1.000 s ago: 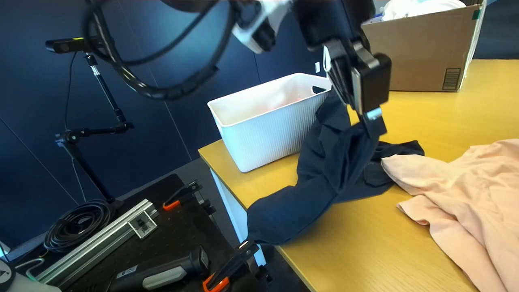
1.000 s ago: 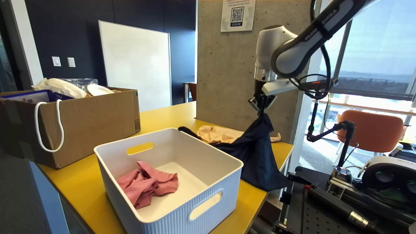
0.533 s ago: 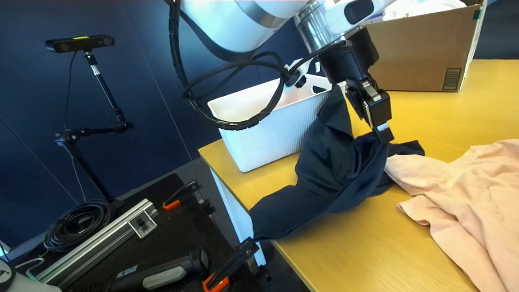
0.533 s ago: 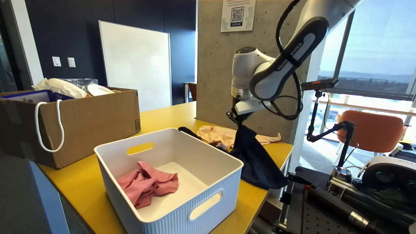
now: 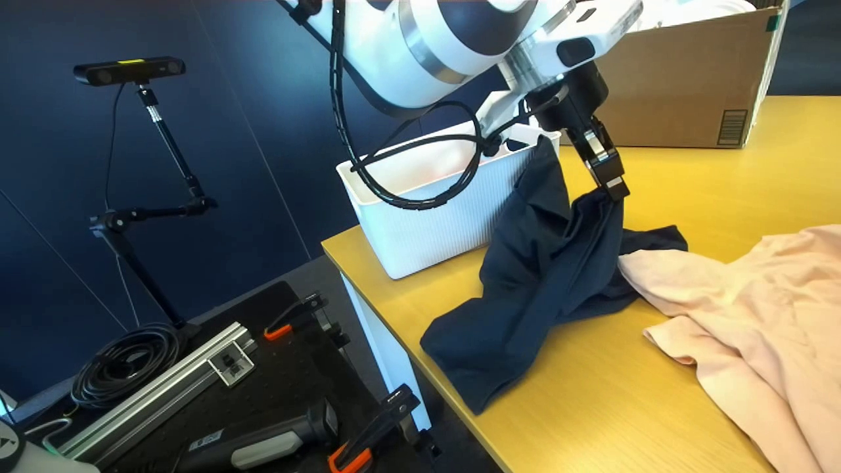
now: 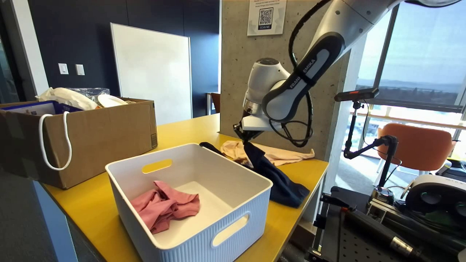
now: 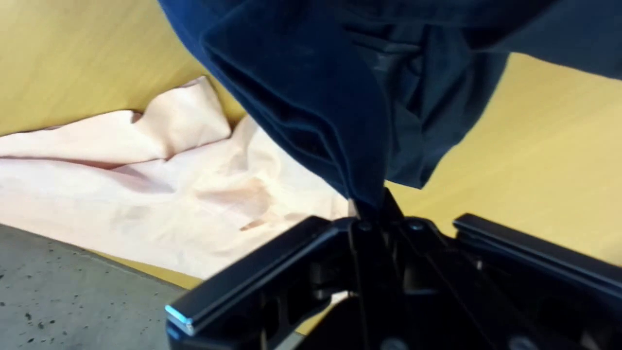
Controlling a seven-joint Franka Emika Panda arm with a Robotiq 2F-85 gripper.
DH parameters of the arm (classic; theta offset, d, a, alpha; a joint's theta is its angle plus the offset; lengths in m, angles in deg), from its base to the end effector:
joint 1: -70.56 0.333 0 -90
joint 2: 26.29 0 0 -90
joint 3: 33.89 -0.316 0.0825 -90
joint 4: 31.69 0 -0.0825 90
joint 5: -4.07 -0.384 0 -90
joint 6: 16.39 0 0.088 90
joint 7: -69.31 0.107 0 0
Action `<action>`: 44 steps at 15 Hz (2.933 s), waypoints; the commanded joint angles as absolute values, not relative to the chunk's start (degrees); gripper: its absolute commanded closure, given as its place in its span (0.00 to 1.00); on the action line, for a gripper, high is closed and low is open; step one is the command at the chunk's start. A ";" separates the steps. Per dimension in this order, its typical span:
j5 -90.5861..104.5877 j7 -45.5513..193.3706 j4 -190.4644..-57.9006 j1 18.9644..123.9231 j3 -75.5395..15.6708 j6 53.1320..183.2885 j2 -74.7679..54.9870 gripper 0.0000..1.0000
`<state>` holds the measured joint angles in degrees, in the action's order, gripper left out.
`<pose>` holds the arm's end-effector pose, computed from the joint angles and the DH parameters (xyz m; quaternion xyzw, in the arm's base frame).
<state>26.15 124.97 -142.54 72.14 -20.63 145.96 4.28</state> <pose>0.6461 -0.1028 0.2495 0.9016 -0.3678 0.2174 0.0682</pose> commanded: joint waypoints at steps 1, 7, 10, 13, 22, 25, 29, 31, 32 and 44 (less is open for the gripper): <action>19.93 124.63 -139.30 75.18 -19.13 149.69 5.29 0.99; 14.03 122.83 -139.09 77.00 -18.99 153.03 5.06 0.68; 12.00 120.58 -140.58 76.11 -19.45 153.84 3.80 0.47; 9.52 113.79 -145.63 73.13 -21.76 152.41 -1.25 0.26; -3.90 89.30 -157.24 64.07 -32.57 141.18 -11.94 0.00; 0.64 92.72 -155.56 66.34 -27.63 135.62 -10.35 0.00; 2.37 91.72 -153.56 67.61 -26.51 133.03 -7.47 0.00; 3.84 91.52 -154.38 68.97 -26.75 135.15 -6.67 0.00; 4.49 91.62 -154.34 69.67 -26.76 136.03 -5.73 0.00; 5.15 92.66 -139.95 74.27 -23.48 137.80 13.68 0.00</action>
<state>5.01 92.33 -145.14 73.18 -24.98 138.74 9.10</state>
